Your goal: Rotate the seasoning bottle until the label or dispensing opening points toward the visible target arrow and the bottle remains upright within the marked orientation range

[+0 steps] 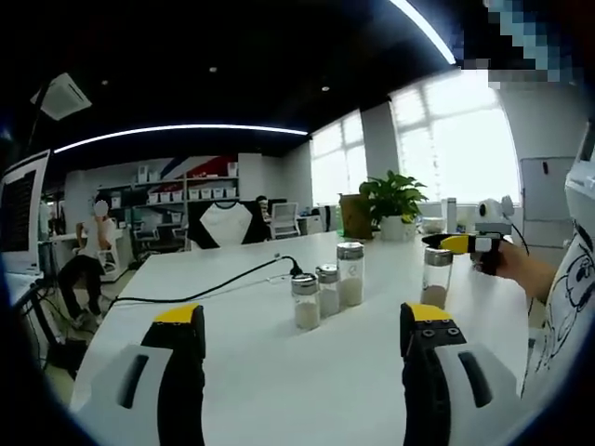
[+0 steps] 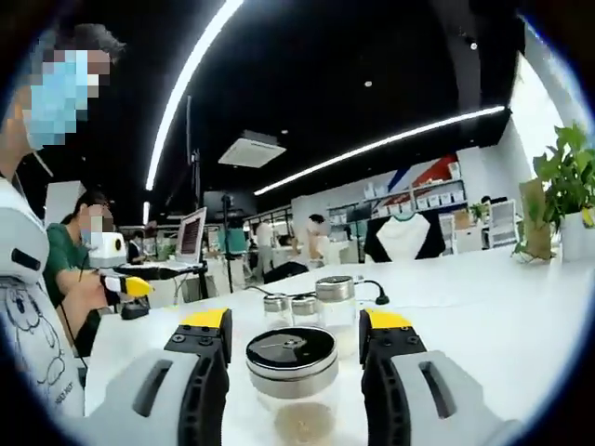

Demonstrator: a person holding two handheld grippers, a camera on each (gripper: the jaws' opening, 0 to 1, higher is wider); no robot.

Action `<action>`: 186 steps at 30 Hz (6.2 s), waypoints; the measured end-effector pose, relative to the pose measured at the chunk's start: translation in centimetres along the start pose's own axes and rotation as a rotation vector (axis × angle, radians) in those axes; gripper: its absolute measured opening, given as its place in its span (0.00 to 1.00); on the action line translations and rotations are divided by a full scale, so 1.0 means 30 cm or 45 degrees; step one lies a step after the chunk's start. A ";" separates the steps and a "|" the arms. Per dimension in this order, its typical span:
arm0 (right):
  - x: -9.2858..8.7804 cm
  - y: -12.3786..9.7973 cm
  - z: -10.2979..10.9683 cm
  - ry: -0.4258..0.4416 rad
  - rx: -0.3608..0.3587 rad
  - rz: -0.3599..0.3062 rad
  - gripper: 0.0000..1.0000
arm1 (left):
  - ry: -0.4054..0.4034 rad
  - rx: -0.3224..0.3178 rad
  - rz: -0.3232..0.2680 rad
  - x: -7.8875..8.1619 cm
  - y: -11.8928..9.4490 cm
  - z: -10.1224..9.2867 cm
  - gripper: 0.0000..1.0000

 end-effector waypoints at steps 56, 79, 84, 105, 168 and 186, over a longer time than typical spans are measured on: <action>-0.047 -0.003 -0.008 0.033 0.457 0.060 0.40 | -0.077 -0.056 0.038 -0.065 -0.003 -0.034 0.86; 0.032 -0.034 -0.014 0.121 0.403 -0.040 0.58 | -0.052 -0.065 0.009 -0.047 -0.008 -0.034 0.85; 0.070 -0.059 -0.021 0.088 0.253 -0.074 0.45 | -0.053 -0.069 0.014 -0.052 0.006 -0.038 0.85; -0.018 -0.061 -0.017 0.058 -0.060 -0.018 0.43 | -0.046 -0.063 0.028 -0.057 -0.004 -0.033 0.84; -0.035 -0.051 -0.018 0.050 0.270 0.042 0.37 | -0.029 -0.117 0.021 -0.068 -0.018 -0.067 0.84; -0.045 -0.043 -0.024 0.211 0.537 0.053 0.38 | 0.147 -0.328 -0.009 -0.037 -0.033 -0.156 0.81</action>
Point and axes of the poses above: the point that each gripper's makers call its tool centre point, and the gripper's own axes: y roughly forward along the fingers, z roughly to its left, x roughly out of its top, the point moved 2 cm from there along -y, roughly backward along the fingers, and after that the axes turned 11 degrees about -z, right-handed, at the moved point
